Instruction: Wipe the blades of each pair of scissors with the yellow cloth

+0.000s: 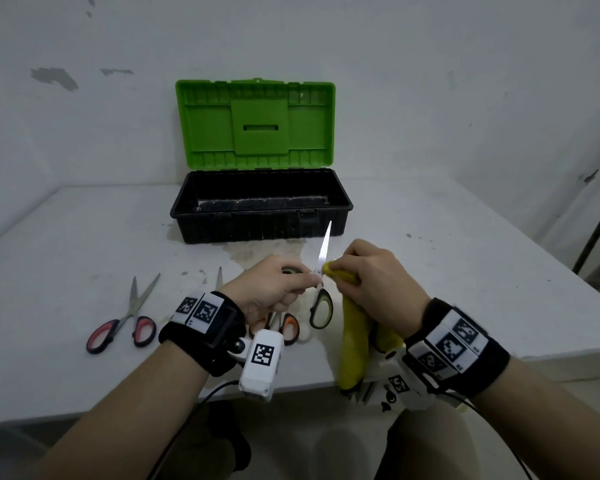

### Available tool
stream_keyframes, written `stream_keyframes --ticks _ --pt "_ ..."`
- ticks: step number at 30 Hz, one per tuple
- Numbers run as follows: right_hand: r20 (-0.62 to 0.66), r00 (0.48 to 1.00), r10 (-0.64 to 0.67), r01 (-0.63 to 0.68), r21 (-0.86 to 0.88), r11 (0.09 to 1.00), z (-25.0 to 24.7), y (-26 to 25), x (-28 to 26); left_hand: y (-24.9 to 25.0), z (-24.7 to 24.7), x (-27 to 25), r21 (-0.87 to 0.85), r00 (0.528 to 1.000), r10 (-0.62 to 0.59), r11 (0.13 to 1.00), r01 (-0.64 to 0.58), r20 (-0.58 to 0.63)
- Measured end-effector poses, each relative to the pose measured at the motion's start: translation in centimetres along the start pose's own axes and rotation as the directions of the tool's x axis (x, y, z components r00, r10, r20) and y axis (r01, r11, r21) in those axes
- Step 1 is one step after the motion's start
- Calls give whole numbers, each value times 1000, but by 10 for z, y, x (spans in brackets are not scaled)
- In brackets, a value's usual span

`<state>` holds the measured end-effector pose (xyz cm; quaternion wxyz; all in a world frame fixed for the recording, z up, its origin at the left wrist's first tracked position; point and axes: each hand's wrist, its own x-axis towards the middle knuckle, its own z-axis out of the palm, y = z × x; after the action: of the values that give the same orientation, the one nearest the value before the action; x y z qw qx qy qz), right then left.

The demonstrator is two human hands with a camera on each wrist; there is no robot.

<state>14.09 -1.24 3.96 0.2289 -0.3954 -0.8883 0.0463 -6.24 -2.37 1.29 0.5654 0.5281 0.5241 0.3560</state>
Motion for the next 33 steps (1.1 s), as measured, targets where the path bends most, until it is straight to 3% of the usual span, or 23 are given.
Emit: stream_keyframes --ticks 3,6,9,19,22,29,33 --pt "-56 996 75 -73 41 997 -7 11 -1 2 0 2 -69 999 -47 997 45 -23" --pt "-67 994 81 -77 63 995 -10 7 -1 4 1 3 -210 993 -120 971 116 -6" --pt "-60 996 63 -58 74 996 -7 2 -1 2 1 5 -309 994 -110 945 112 23" --pt "0 999 -45 45 33 998 7 -19 6 -1 11 2 -55 991 90 994 -96 -101" --pt "-6 1000 -25 25 32 999 10 -17 9 -1 13 3 -29 983 132 990 -136 -125" --pt "-57 992 111 -109 32 994 7 -11 9 1 17 2 -12 984 148 989 -150 -103" --pt "-24 999 36 -35 43 998 10 -15 6 2 17 3 -8 985 149 989 -150 -84"
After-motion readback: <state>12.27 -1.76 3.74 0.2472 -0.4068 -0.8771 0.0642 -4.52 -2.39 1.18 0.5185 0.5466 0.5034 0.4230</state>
